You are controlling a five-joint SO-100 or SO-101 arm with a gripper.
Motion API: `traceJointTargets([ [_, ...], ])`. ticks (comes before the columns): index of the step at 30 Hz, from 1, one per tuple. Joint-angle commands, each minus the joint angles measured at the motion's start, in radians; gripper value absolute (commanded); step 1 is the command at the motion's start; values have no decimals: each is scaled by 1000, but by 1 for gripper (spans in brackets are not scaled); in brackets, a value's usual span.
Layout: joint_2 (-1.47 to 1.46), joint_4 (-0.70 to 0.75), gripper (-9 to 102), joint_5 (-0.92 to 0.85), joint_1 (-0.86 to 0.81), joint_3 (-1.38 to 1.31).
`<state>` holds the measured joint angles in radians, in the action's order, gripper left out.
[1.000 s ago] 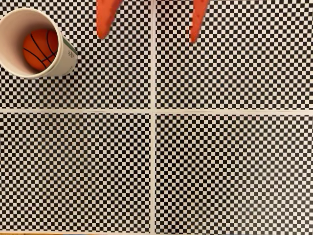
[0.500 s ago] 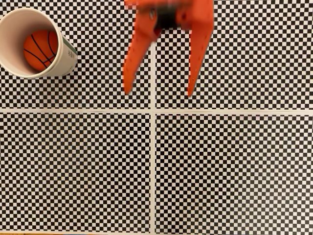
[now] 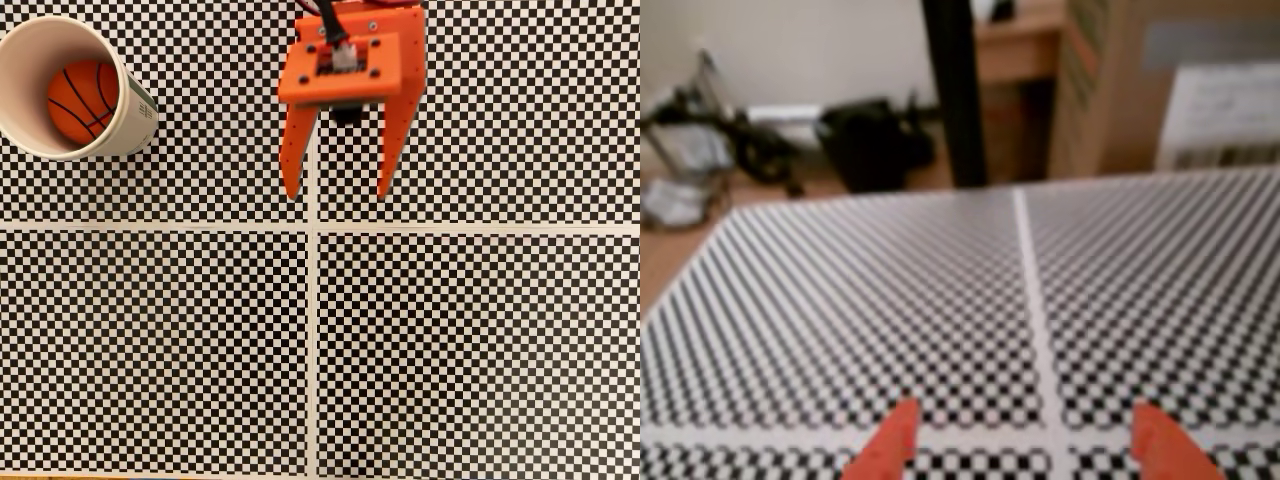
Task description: Grasp basketball and place into cup.
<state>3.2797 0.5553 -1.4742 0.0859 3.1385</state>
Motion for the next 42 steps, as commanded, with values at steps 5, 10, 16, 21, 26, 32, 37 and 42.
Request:
traceJointTargets([
  [5, 9, 279, 11, 9, -46, 35],
  [10, 9, 387, 1, 44, -84, 35],
  [16, 11, 518, 0, 37, -86, 35],
  [21, 11, 680, 0, -41, -126, 35],
  [26, 9, 715, 0, -54, -147, 35],
  [32, 9, 715, 0, -55, -172, 35],
  [37, 9, 715, 0, -55, -172, 35],
  [42, 9, 715, 0, -55, -172, 35],
])
